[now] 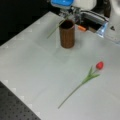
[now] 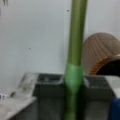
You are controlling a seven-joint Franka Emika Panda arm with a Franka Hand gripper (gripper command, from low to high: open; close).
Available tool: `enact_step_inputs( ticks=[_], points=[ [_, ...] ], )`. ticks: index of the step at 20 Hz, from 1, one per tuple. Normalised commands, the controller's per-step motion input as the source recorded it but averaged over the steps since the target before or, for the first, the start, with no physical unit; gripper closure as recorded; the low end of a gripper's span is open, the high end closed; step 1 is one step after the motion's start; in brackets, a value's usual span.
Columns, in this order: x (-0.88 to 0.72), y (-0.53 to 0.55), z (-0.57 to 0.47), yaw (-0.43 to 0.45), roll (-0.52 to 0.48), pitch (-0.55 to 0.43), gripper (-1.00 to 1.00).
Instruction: Flower insertion into a vase
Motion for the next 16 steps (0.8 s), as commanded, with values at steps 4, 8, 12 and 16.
enact_step_inputs(
  ticks=[4,8,12,16],
  points=[
    [-0.53,-0.29,-0.03,-0.016,-0.057,0.062,1.0],
    [-0.64,-0.27,-0.08,-0.023,-0.071,-0.024,1.0],
    [-0.67,-0.25,-0.15,-0.009,-0.134,-0.09,1.0],
    [-0.71,-0.28,-0.24,0.051,-0.118,-0.128,1.0]
  ],
)
